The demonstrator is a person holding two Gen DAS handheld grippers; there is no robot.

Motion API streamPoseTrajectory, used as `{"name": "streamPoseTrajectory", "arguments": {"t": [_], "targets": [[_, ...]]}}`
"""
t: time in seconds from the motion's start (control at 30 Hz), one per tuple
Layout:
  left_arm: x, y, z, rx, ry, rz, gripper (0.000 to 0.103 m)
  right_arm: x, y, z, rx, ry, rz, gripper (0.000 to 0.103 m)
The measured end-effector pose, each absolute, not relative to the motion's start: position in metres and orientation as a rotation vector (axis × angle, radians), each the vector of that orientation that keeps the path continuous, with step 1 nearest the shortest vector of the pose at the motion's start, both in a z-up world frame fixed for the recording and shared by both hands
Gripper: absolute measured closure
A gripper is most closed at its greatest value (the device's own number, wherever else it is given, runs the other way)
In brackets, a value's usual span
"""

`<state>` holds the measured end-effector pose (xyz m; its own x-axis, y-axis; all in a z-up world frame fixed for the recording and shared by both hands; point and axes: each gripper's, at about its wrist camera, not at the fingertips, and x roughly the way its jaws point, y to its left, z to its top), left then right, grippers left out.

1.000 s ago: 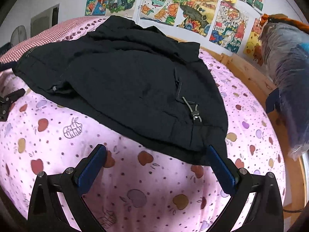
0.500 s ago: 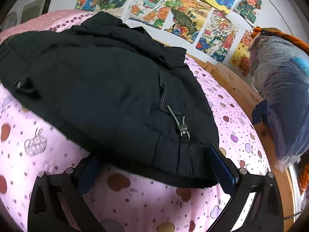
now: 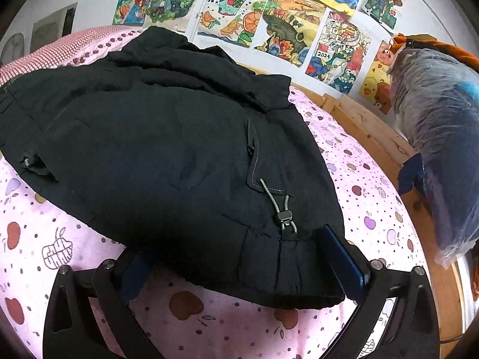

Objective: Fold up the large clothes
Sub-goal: 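Move both open tools to the jacket's hem edge, then close both tools on the jacket hem edge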

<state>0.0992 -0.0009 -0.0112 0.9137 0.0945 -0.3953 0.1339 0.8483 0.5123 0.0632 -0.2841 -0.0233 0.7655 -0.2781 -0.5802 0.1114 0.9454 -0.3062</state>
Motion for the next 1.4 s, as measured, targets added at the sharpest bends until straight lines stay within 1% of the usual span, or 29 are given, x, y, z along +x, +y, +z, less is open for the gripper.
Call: {"name": "streamPoseTrajectory", "arguments": {"t": [0.03, 0.1, 0.13, 0.2, 0.23, 0.3, 0.33, 0.37, 0.4, 0.5, 0.53, 0.57, 0.6, 0.73, 0.8, 0.9, 1.13, 1.17, 1.2, 1.23, 1.33, 1.4], "targets": [[0.098, -0.001, -0.011, 0.565, 0.415, -0.020, 0.001, 0.062, -0.284, -0.023, -0.258, 0.665, -0.210, 0.003], [0.096, -0.003, -0.010, 0.577, 0.398, -0.015, 0.002, 0.061, -0.284, -0.022, -0.255, 0.663, -0.195, 0.011], [0.096, -0.004, -0.010, 0.583, 0.392, -0.015, 0.003, 0.061, -0.283, -0.022, -0.255, 0.664, -0.187, 0.013], [0.093, -0.006, -0.010, 0.595, 0.378, -0.020, 0.008, 0.060, -0.280, -0.021, -0.264, 0.666, -0.169, 0.027], [0.093, -0.007, -0.010, 0.599, 0.375, -0.023, 0.009, 0.060, -0.278, -0.021, -0.271, 0.666, -0.164, 0.031], [0.092, -0.008, -0.010, 0.604, 0.376, -0.031, 0.013, 0.059, -0.273, -0.021, -0.285, 0.667, -0.155, 0.043], [0.092, -0.008, -0.008, 0.598, 0.387, -0.040, 0.014, 0.059, -0.271, -0.021, -0.286, 0.669, -0.148, 0.045], [0.093, -0.008, -0.007, 0.582, 0.407, -0.055, 0.019, 0.059, -0.271, -0.021, -0.284, 0.671, -0.145, 0.046], [0.094, -0.007, -0.005, 0.565, 0.424, -0.074, 0.026, 0.059, -0.271, -0.021, -0.279, 0.674, -0.140, 0.046], [0.096, -0.006, 0.002, 0.522, 0.467, -0.136, 0.039, 0.061, -0.275, -0.019, -0.246, 0.679, -0.125, 0.046], [0.097, -0.007, 0.003, 0.515, 0.478, -0.145, 0.041, 0.061, -0.276, -0.018, -0.231, 0.679, -0.123, 0.046], [0.098, -0.007, 0.003, 0.506, 0.492, -0.154, 0.045, 0.062, -0.278, -0.017, -0.220, 0.678, -0.122, 0.048], [0.099, -0.007, 0.005, 0.494, 0.509, -0.162, 0.048, 0.062, -0.279, -0.016, -0.208, 0.677, -0.119, 0.052], [0.103, -0.007, 0.008, 0.464, 0.544, -0.172, 0.052, 0.063, -0.279, -0.015, -0.187, 0.674, -0.119, 0.058], [0.106, -0.006, 0.008, 0.453, 0.553, -0.175, 0.054, 0.063, -0.280, -0.015, -0.187, 0.665, -0.127, 0.068], [0.109, -0.007, 0.008, 0.446, 0.561, -0.174, 0.058, 0.063, -0.283, -0.014, -0.166, 0.660, -0.131, 0.075], [0.109, -0.012, 0.010, 0.448, 0.571, -0.168, 0.060, 0.062, -0.284, -0.016, -0.142, 0.643, -0.151, 0.085], [0.109, -0.012, 0.011, 0.447, 0.570, -0.172, 0.065, 0.062, -0.283, -0.016, -0.138, 0.641, -0.149, 0.090], [0.108, -0.012, 0.012, 0.448, 0.565, -0.174, 0.074, 0.062, -0.282, -0.016, -0.130, 0.635, -0.142, 0.091], [0.107, -0.012, 0.013, 0.448, 0.555, -0.176, 0.077, 0.060, -0.281, -0.015, -0.131, 0.623, -0.147, 0.092], [0.104, -0.009, 0.016, 0.430, 0.546, -0.186, 0.081, 0.057, -0.278, -0.012, -0.145, 0.605, -0.146, 0.095], [0.102, -0.009, 0.018, 0.426, 0.544, -0.195, 0.087, 0.055, -0.277, -0.010, -0.146, 0.603, -0.141, 0.096]]}}
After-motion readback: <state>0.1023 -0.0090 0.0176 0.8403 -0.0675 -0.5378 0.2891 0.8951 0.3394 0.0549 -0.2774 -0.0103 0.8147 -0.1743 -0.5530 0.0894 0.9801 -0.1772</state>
